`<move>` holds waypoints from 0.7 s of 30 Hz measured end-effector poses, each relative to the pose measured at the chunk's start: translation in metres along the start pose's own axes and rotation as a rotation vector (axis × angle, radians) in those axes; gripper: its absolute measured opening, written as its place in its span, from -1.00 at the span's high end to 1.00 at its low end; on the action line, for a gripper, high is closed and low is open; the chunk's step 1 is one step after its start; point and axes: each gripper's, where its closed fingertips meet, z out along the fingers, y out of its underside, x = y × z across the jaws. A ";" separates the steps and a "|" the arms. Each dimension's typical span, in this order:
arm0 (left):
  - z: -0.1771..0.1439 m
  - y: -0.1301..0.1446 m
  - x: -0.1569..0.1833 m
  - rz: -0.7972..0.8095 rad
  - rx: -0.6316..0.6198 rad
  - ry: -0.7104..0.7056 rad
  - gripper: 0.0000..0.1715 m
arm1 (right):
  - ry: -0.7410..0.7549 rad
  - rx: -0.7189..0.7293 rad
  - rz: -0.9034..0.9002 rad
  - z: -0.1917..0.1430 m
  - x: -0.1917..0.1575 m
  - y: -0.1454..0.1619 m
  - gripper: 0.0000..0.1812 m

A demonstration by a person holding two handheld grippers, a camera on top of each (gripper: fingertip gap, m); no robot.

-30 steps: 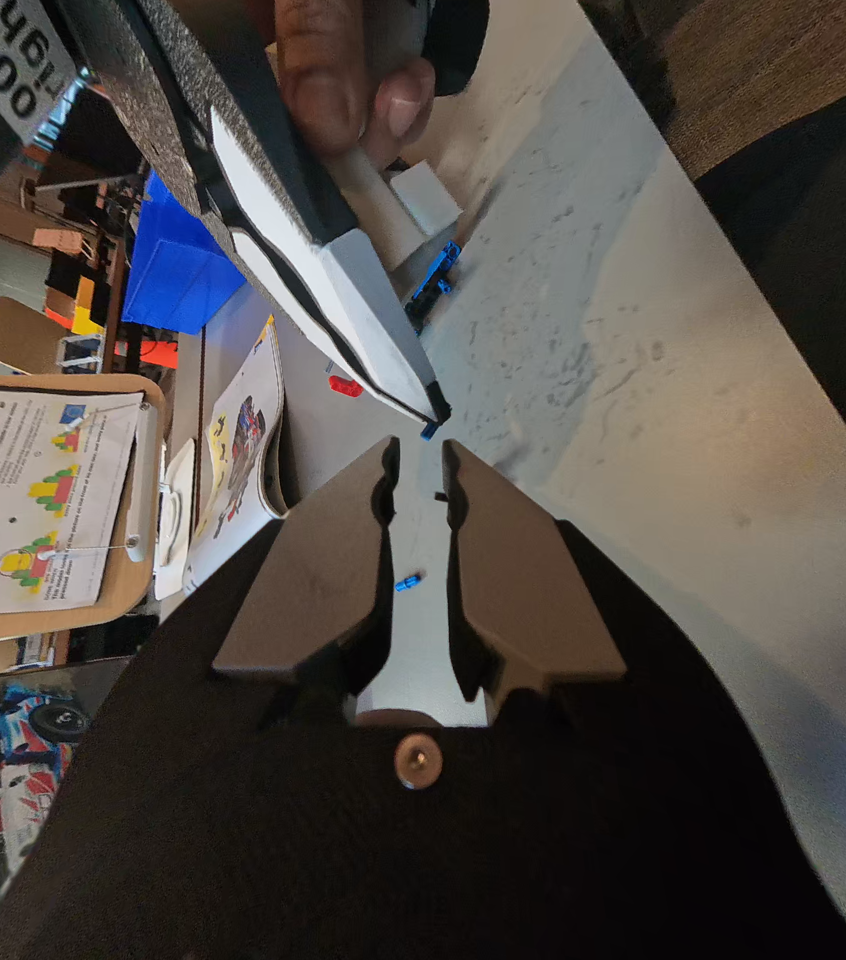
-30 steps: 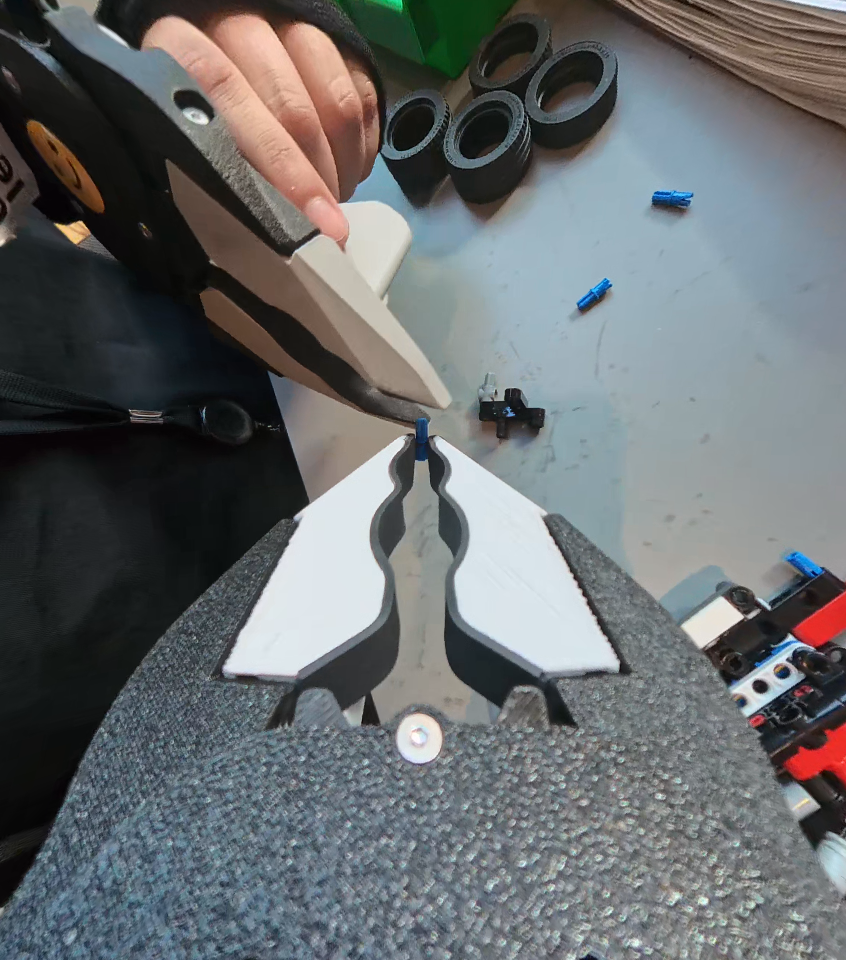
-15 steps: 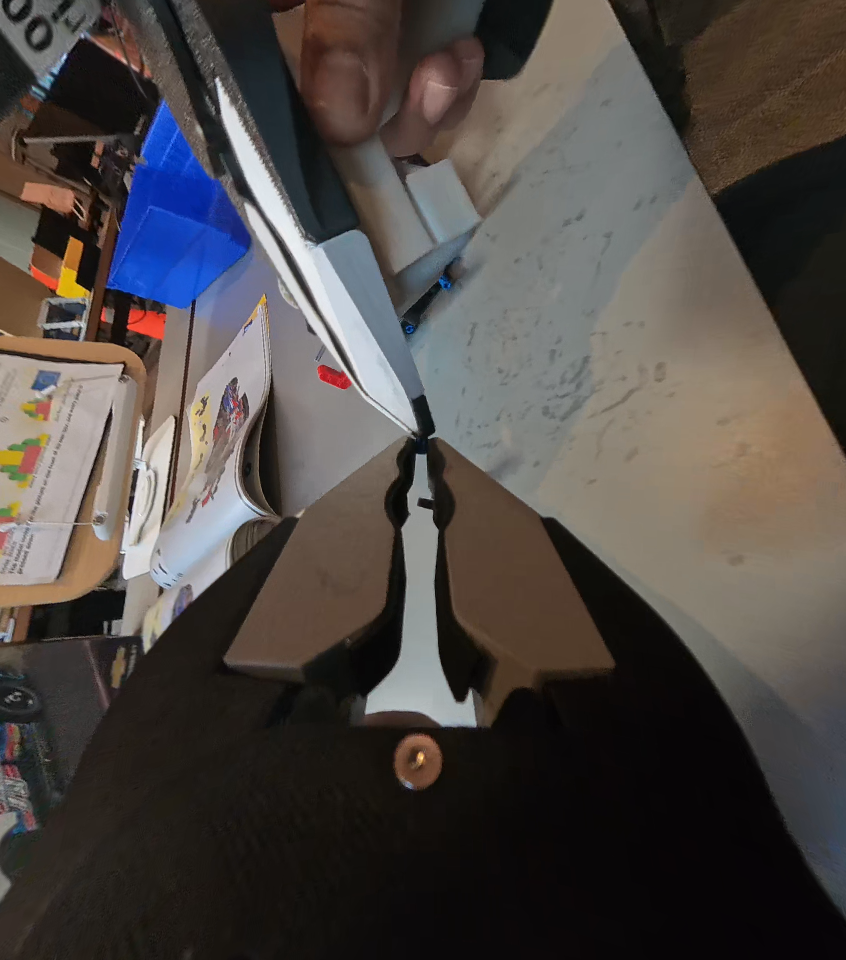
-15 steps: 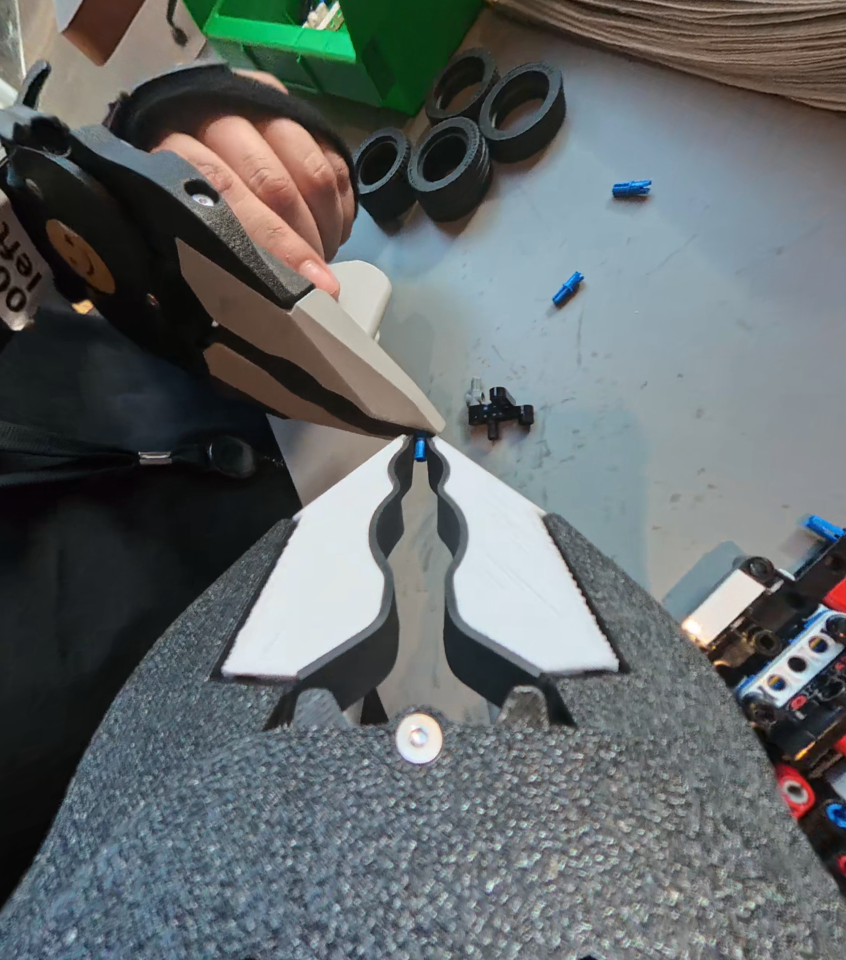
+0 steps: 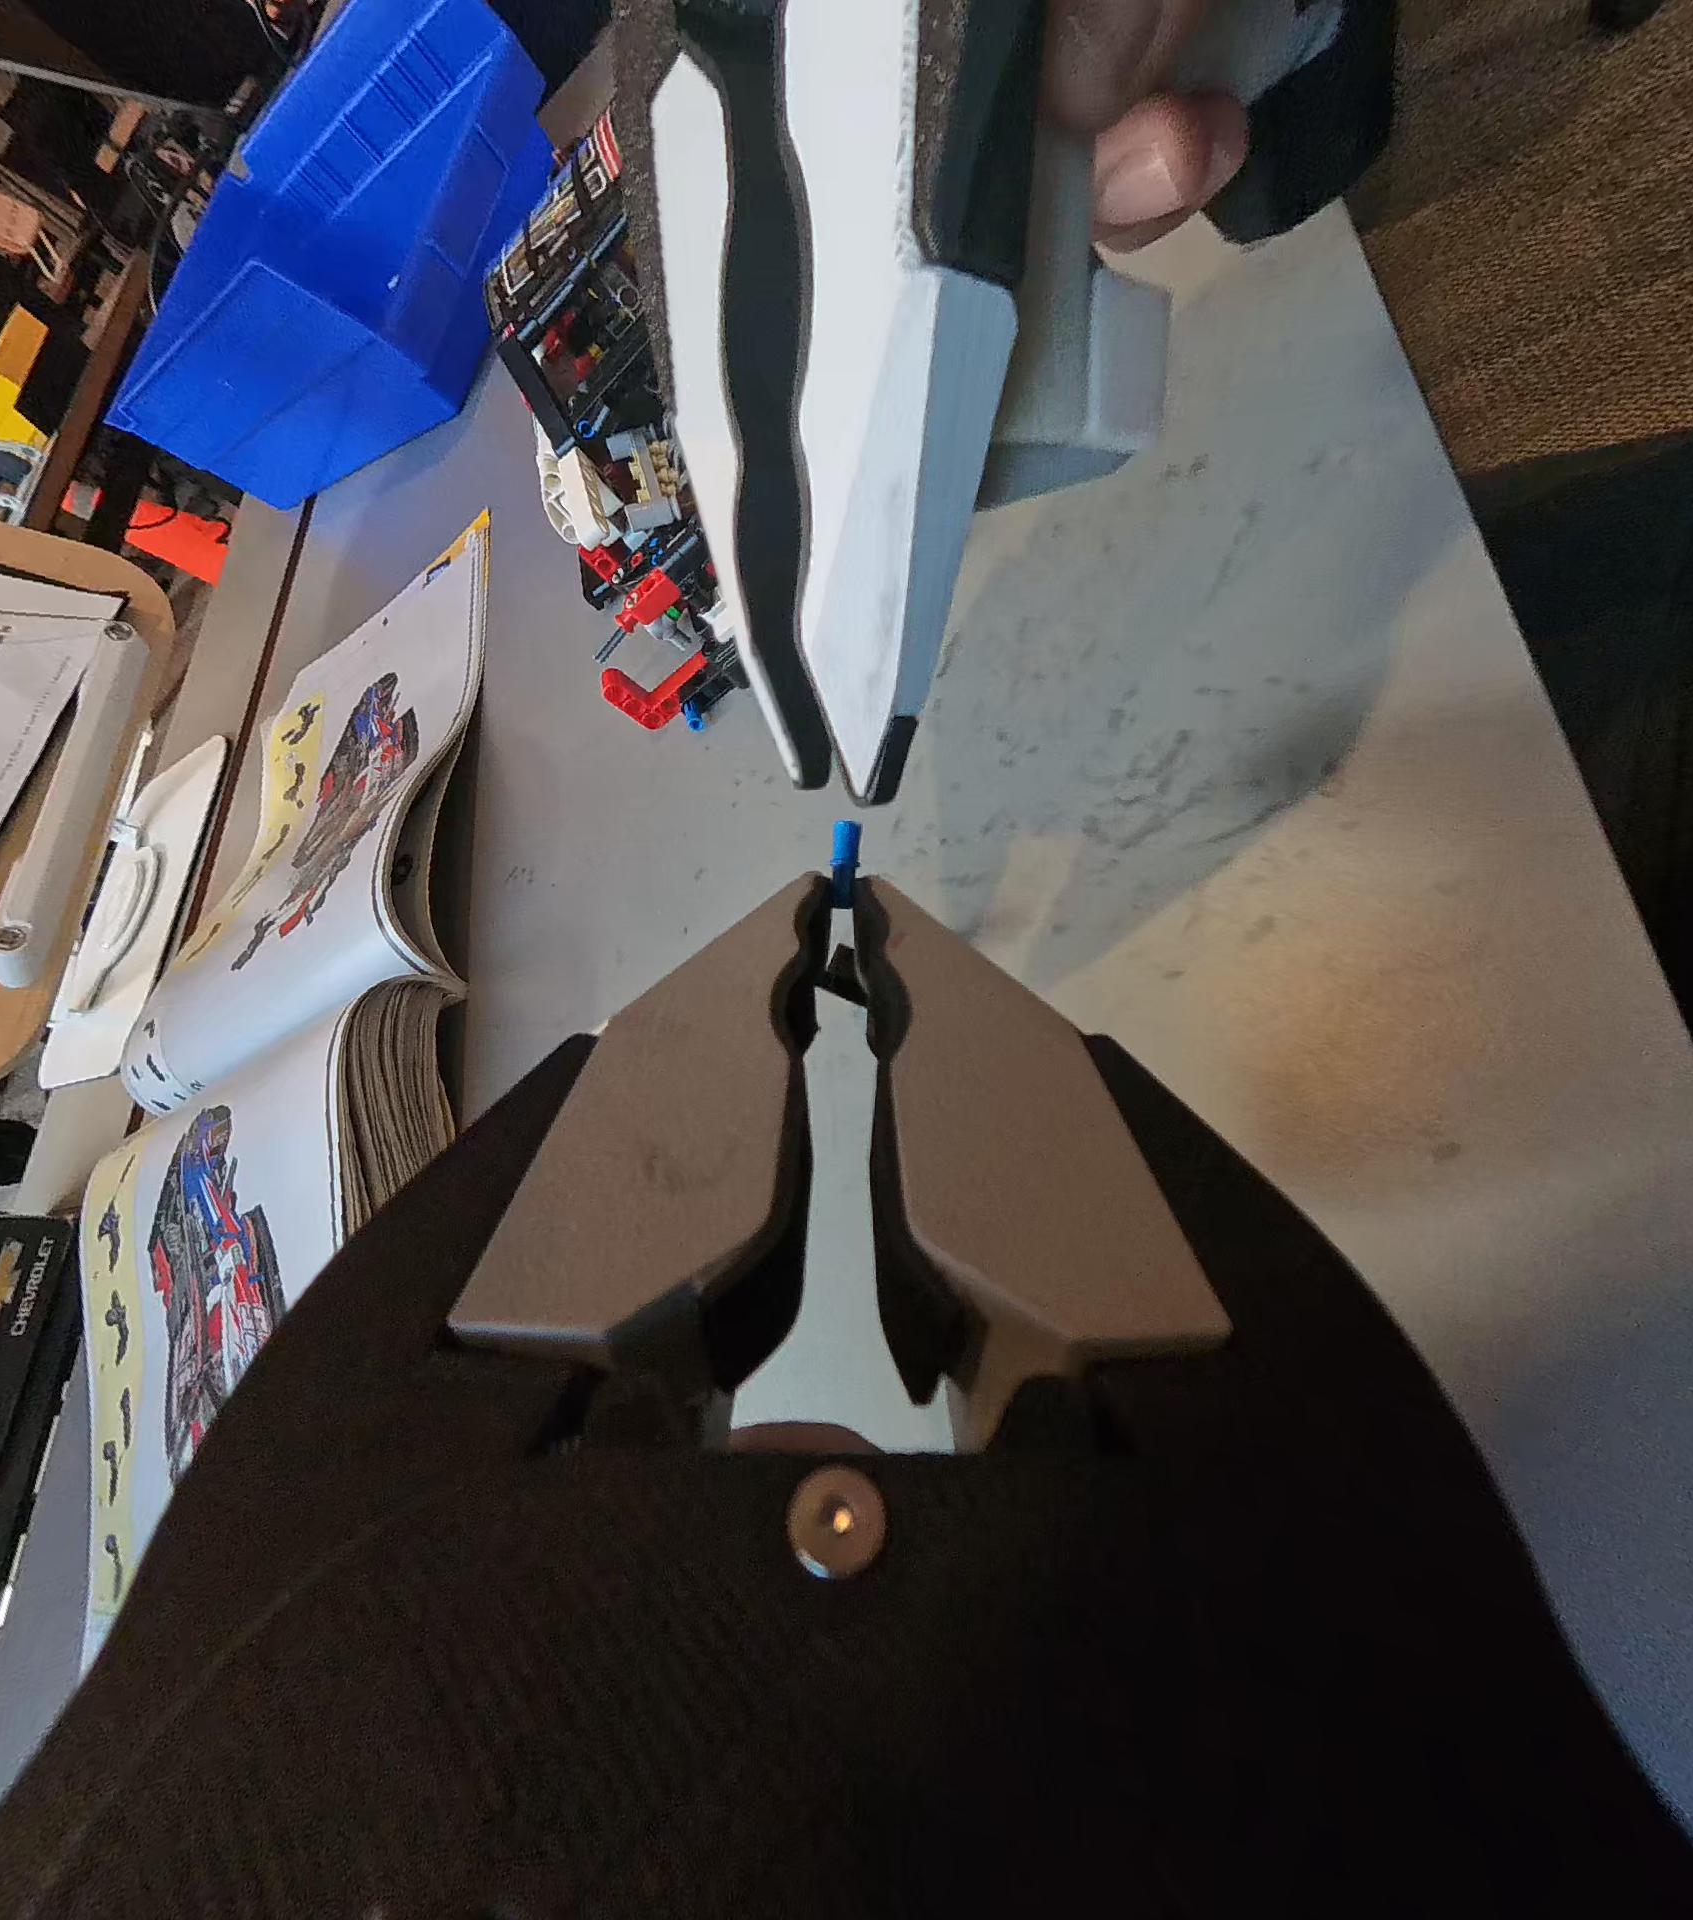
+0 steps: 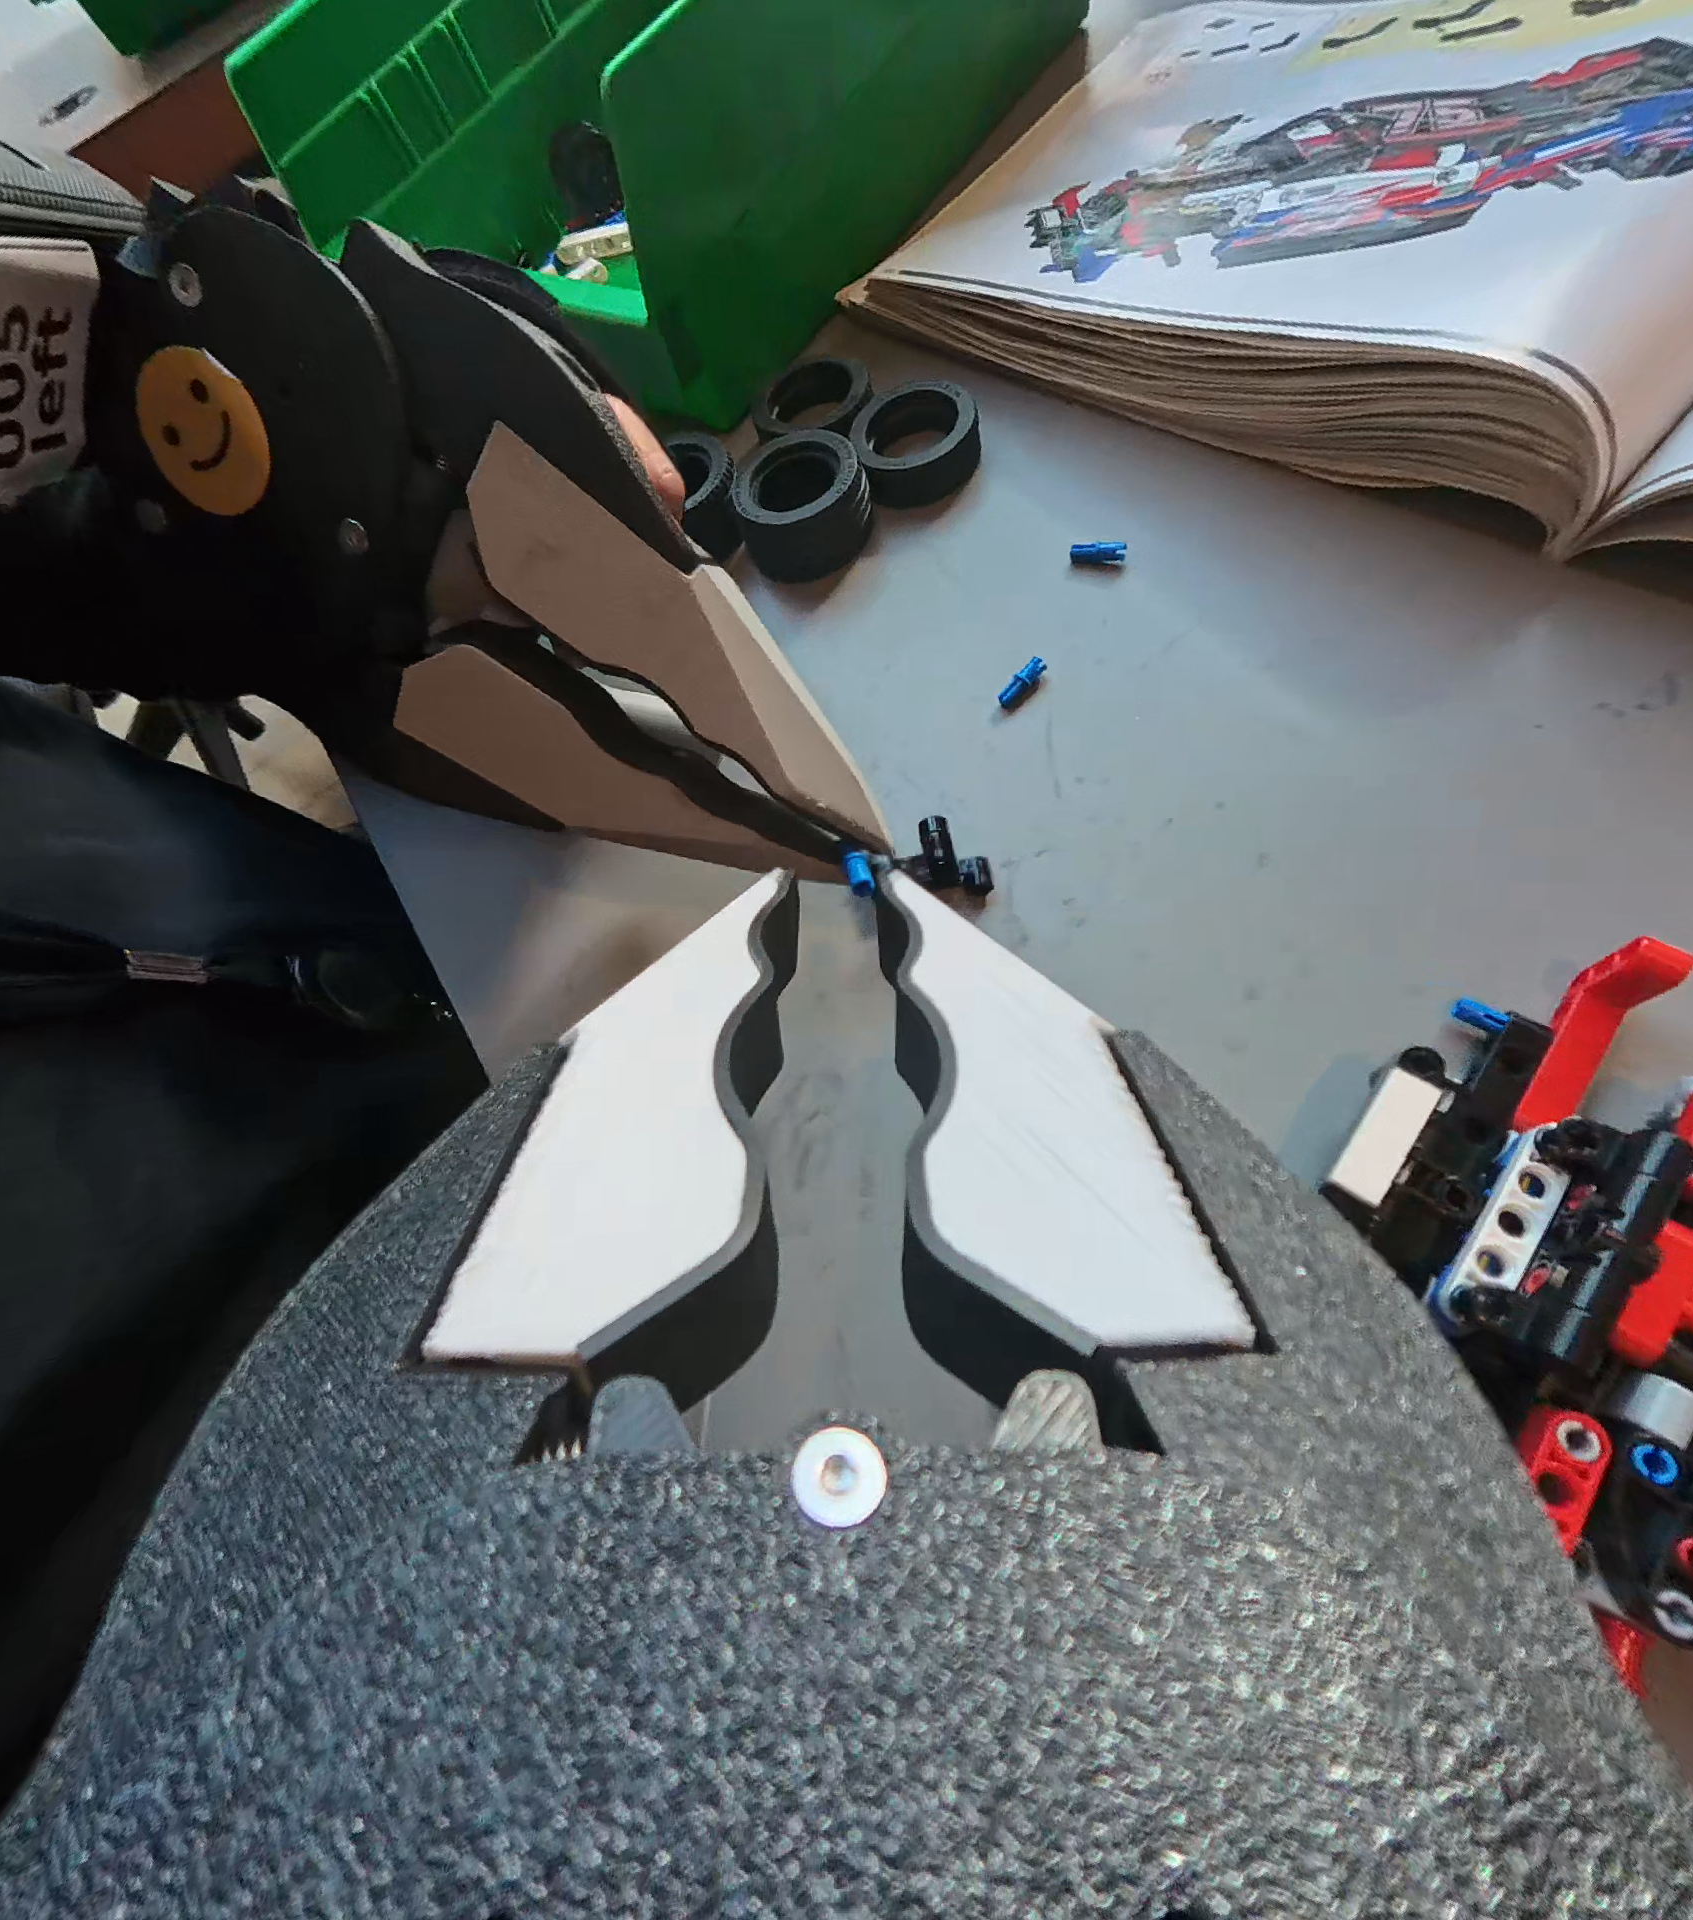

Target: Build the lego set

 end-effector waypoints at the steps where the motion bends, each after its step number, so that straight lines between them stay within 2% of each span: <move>1: 0.000 -0.001 0.001 0.013 0.007 0.001 0.99 | 0.005 -0.007 -0.022 0.001 0.000 0.001 0.85; 9: -0.003 -0.002 0.007 0.063 0.015 0.010 0.99 | 0.053 -0.076 -0.182 0.008 -0.002 0.009 0.97; 21: -0.004 0.000 0.010 0.053 0.016 0.018 0.99 | 0.037 -0.070 -0.170 0.011 -0.003 0.012 0.96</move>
